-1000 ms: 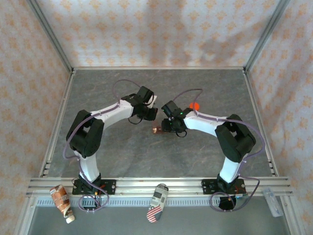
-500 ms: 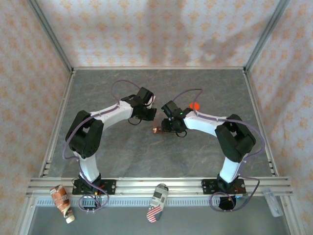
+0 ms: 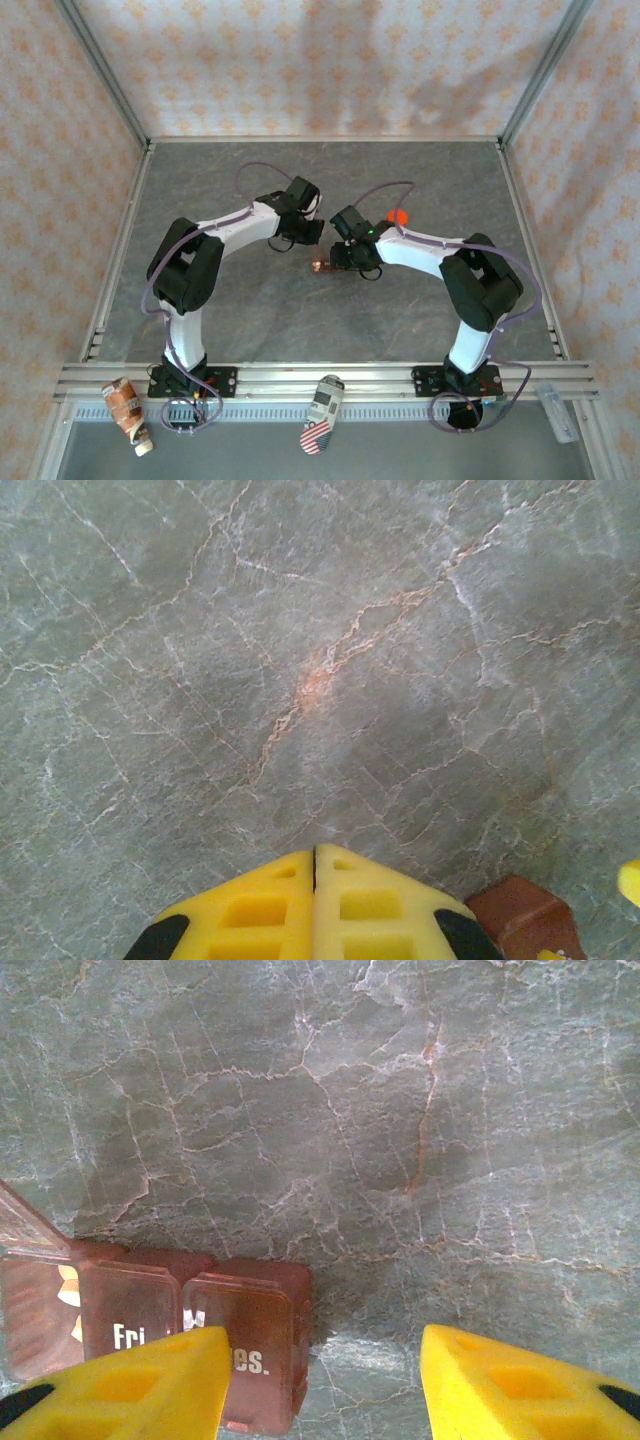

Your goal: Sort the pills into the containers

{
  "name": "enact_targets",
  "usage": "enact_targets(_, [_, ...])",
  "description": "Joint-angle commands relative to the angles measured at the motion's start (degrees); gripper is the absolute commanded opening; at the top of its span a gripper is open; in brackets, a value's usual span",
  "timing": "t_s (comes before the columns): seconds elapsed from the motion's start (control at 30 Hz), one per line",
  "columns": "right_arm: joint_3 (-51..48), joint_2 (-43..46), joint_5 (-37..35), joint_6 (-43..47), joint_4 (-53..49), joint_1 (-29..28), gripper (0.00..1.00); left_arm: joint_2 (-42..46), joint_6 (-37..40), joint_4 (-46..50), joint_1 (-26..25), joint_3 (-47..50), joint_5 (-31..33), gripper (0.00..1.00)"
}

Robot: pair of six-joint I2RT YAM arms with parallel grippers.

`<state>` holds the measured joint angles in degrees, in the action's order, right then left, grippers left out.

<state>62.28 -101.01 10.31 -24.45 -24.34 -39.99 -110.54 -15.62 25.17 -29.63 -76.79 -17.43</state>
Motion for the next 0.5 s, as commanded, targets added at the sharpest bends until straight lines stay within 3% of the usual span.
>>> enact_targets(0.0, [0.5,-1.7,-2.6,-0.7,-1.1,-0.1,0.53,-0.1,0.1,1.5,0.0,-0.6,-0.9,0.00])
enact_targets(0.47, [0.6,-1.8,-2.8,-0.8,-1.2,-0.2,0.53,2.8,0.9,2.6,-0.1,1.5,-5.5,0.00])
